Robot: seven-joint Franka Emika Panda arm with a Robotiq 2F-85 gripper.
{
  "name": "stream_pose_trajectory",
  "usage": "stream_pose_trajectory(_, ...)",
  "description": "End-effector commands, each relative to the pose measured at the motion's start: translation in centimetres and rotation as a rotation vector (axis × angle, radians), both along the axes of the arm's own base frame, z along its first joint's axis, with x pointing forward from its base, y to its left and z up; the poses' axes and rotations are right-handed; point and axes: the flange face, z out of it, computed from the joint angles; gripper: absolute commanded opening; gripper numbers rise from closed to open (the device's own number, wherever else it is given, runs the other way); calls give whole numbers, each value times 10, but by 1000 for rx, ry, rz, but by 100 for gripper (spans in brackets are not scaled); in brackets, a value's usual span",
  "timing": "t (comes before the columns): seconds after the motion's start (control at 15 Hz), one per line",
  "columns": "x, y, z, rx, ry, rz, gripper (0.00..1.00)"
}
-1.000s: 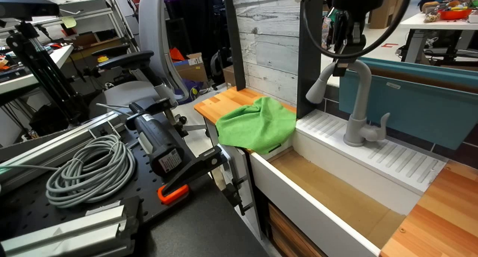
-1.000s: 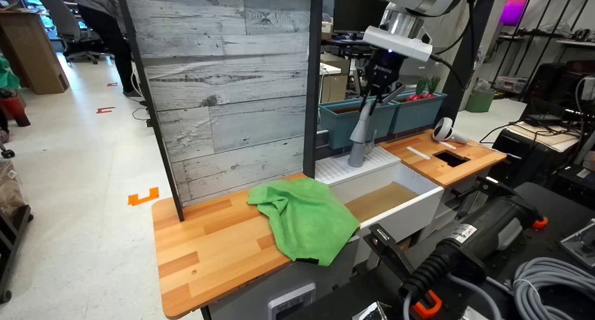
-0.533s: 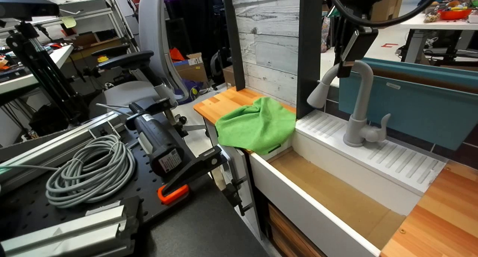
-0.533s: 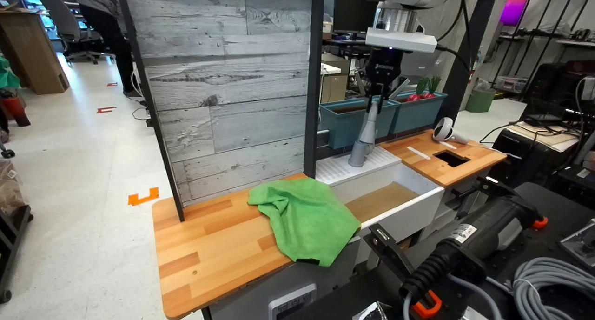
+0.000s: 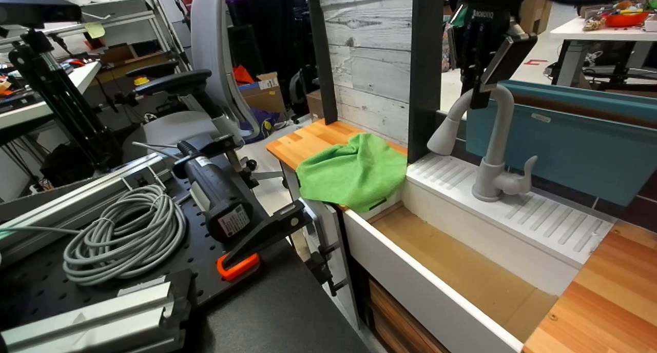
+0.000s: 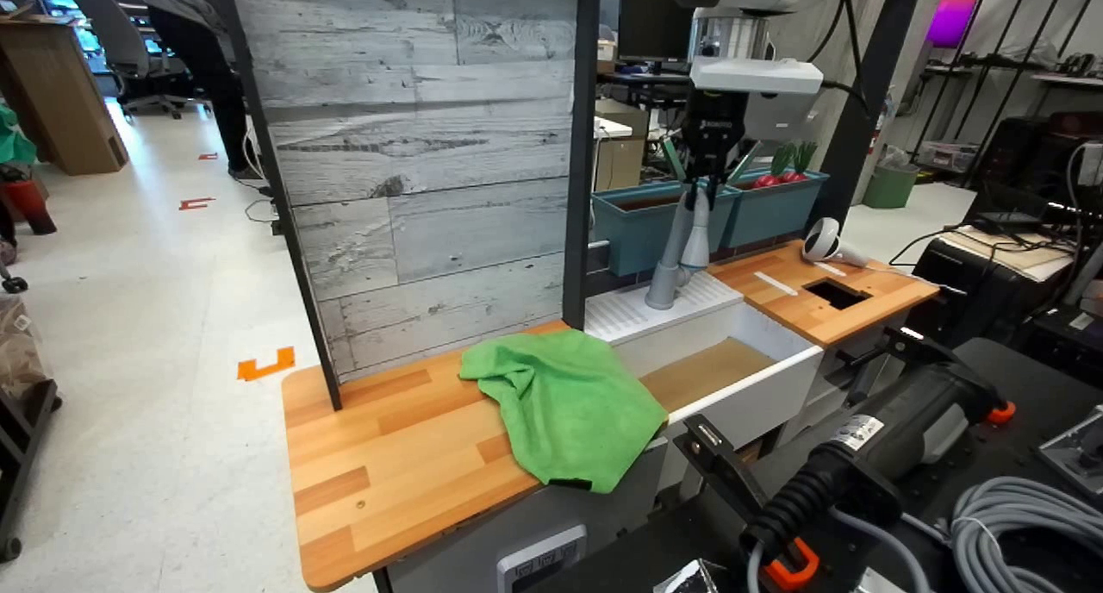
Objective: Turn the faucet to the right
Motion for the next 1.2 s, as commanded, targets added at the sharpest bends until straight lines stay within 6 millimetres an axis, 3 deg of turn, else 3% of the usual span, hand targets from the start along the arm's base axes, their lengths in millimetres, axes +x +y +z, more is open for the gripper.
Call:
stream_pose_trajectory(0.0,-22,-41,37,-40,94,135,6)
stream_pose_trajectory(0.33,-23,-43,36,-37,94,295,6)
stream_pose_trajectory(0.47,-23,-42,37,-33,92,272,52)
stream_pose_trajectory(0.93,-38,-45,65,9,43,241,99)
stream_pose_trajectory(1.13,-58,-19,70,34,12,253,100)
